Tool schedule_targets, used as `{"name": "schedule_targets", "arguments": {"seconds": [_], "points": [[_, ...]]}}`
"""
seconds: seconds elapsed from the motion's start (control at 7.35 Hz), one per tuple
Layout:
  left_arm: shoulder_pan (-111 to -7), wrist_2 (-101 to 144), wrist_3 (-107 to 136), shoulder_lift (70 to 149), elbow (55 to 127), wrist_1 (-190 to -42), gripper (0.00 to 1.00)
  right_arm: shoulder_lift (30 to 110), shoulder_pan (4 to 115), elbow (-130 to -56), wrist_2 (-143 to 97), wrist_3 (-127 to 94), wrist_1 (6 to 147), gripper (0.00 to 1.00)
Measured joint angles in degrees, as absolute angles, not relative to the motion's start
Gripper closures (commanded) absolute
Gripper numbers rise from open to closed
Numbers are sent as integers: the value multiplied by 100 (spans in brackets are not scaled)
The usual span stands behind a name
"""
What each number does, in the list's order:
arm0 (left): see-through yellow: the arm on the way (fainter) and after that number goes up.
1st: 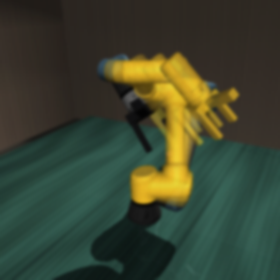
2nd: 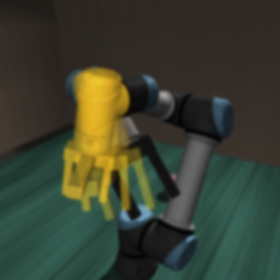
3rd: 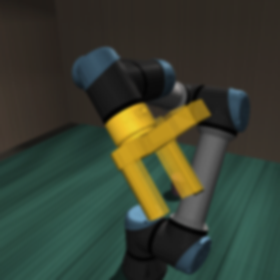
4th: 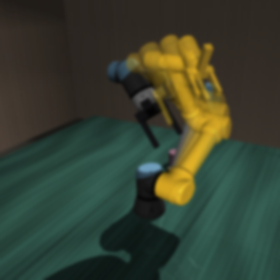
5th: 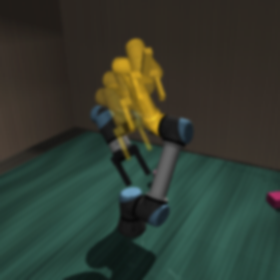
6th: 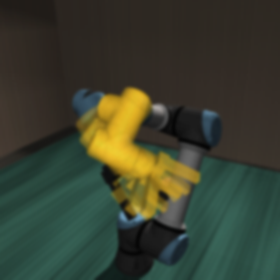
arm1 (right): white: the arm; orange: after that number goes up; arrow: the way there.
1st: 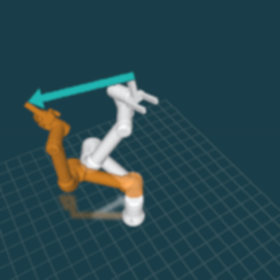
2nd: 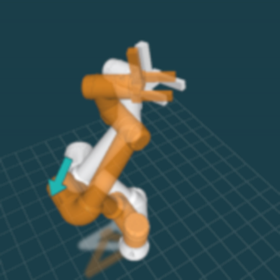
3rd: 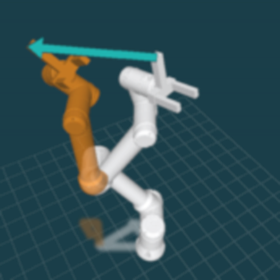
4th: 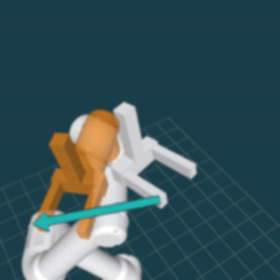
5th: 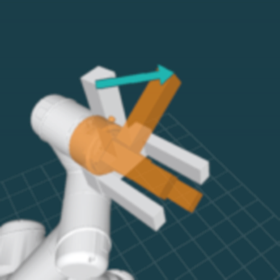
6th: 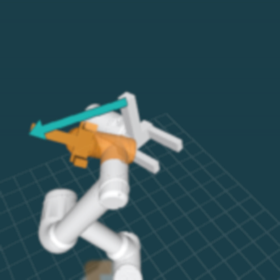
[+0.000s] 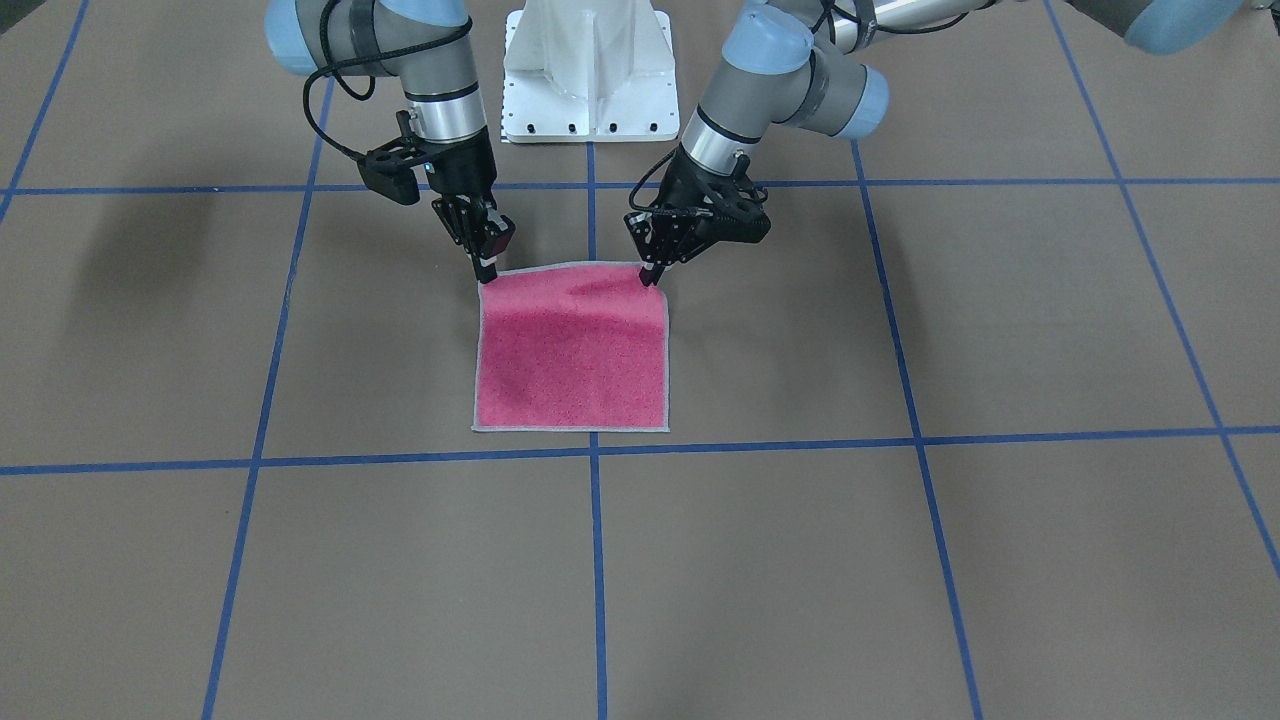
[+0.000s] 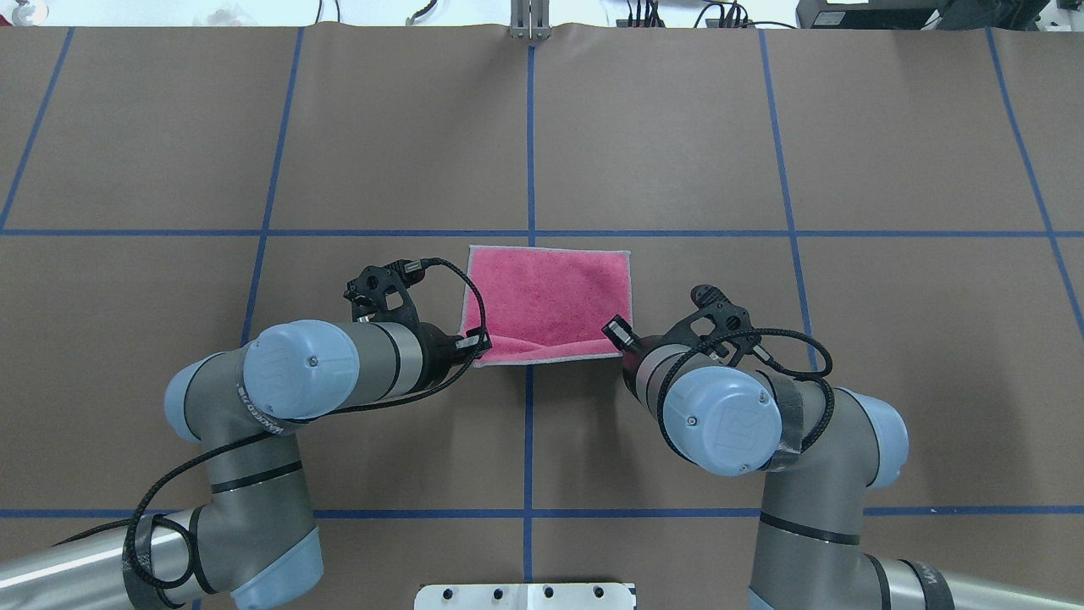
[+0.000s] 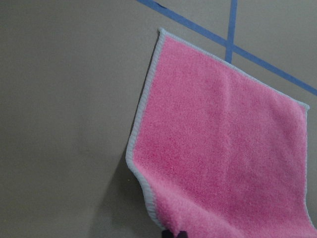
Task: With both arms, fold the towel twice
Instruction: 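Lift both near corners and fold them over onto the far edge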
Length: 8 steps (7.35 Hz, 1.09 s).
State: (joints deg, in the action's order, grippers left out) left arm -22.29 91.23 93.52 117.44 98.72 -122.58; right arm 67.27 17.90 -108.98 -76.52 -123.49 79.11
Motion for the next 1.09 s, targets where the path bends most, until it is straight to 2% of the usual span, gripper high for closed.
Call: {"name": "schedule_targets", "arguments": {"seconds": [0.82,1.09], "points": [[-2602,9123,9344,12235,9779,-11657,98,6423,2071,-10754,-7655,-12264,7899,100],[-2711,9123,9343,12310,9586,-11652,98,6215,2186,-10473,-7655,-12228,7877,100]]}}
